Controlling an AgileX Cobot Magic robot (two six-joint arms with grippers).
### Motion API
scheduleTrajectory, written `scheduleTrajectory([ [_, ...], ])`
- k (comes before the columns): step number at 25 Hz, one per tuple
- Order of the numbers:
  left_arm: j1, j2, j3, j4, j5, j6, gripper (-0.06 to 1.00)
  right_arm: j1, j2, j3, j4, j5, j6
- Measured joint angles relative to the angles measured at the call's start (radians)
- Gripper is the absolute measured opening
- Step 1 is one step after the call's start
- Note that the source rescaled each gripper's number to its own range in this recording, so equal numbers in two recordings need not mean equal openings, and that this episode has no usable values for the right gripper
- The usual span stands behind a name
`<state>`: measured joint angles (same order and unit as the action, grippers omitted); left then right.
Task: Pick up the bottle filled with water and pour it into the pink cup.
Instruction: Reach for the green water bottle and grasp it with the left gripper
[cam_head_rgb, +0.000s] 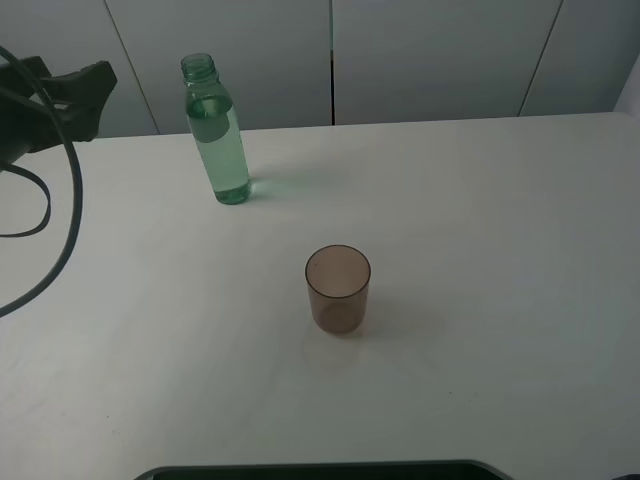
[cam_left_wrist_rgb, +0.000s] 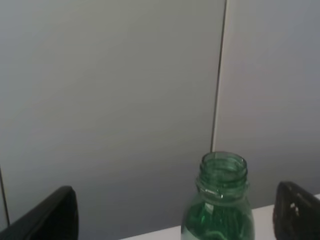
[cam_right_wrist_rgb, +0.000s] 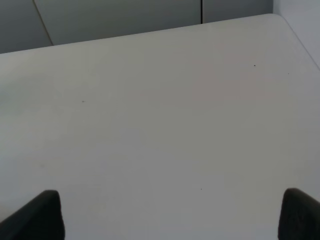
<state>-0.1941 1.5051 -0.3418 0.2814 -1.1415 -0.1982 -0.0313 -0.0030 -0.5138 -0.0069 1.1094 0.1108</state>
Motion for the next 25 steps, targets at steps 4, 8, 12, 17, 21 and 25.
scheduleTrajectory([
  [4,0.000,0.157,-0.002,0.032,-0.056,0.008,1.00,0.000,0.000,0.000,0.000,0.000,0.000],
  [8,0.000,0.276,-0.016,0.060,-0.059,0.027,1.00,0.000,0.000,0.000,0.000,0.000,0.000],
  [12,0.000,0.333,-0.054,0.092,-0.061,0.037,1.00,0.000,0.000,0.000,0.000,0.000,0.000],
  [17,0.000,0.340,-0.069,0.189,-0.065,0.047,1.00,0.000,0.000,0.000,0.000,0.000,0.000],
  [21,0.000,0.342,-0.110,0.228,-0.065,0.062,1.00,0.000,0.000,0.000,0.000,0.000,0.000],
  [25,0.000,0.363,-0.174,0.241,-0.065,0.064,1.00,0.000,0.000,0.000,0.000,0.000,0.000],
])
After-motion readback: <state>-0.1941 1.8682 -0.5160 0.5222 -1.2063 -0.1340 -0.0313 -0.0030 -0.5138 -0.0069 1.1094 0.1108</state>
